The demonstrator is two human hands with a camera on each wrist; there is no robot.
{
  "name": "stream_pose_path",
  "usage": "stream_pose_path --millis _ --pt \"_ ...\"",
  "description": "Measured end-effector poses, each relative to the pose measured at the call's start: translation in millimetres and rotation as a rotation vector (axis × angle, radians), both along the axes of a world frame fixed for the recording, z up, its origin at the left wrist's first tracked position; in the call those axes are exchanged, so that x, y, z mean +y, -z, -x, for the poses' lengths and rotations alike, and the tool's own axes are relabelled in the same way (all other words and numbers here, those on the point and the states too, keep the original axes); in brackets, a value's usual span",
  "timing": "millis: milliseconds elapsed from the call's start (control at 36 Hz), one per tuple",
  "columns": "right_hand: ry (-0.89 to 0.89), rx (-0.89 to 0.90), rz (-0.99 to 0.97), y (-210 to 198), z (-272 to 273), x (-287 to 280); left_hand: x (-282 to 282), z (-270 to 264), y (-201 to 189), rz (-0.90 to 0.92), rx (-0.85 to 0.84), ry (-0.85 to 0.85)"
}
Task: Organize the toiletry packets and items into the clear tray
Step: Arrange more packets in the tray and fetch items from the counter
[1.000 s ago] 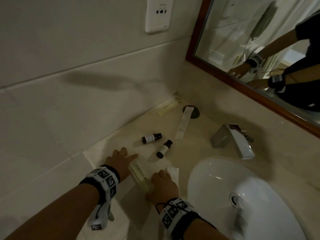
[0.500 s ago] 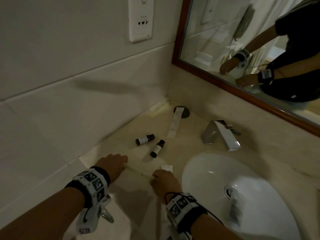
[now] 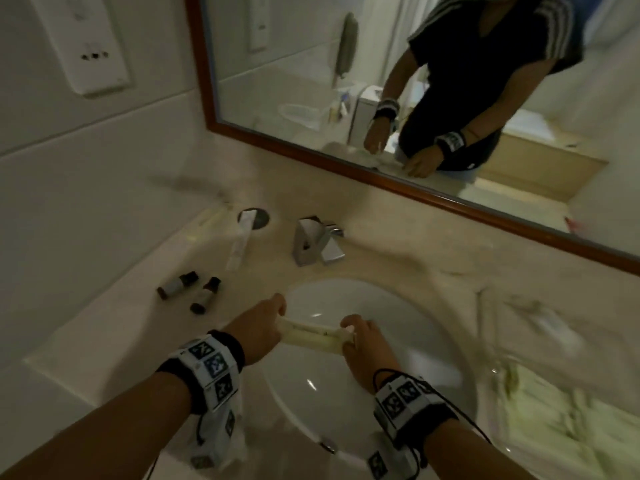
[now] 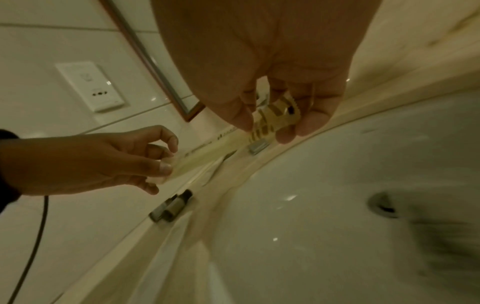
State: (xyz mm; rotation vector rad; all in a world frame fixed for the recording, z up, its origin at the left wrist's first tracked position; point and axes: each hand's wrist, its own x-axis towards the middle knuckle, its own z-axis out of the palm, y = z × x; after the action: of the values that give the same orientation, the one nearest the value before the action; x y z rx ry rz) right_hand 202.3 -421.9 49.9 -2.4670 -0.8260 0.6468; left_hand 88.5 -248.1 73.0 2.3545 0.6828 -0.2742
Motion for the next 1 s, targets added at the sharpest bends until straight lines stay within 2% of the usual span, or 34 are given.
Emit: stream_pose_path --millis 222,472,639,778,1000 --pt "0.123 -0.034 -0.033 -0.4 -43.9 -108.1 -95.3 -62.1 6.9 -0.078 0.006 0.268" --pt "0.236 -0.015 -0.026 -0.5 -71.4 -229.2 -200.8 -125.9 12.9 -0.045 -0.019 0.411" --pt "0.305 -0.035 0.055 7.3 -88.4 -302.9 -268.8 -159.4 22.2 -0.036 -0.045 0.505" --pt "0.376 -0.029 0.1 14.1 -103.1 -350.9 -314.2 -178.1 34.1 -0.025 -0.068 0.574" --pt "0.377 -0.102 0.223 30.7 -123.7 -397.8 -360.9 -197.2 55.3 -0.078 -0.041 0.625"
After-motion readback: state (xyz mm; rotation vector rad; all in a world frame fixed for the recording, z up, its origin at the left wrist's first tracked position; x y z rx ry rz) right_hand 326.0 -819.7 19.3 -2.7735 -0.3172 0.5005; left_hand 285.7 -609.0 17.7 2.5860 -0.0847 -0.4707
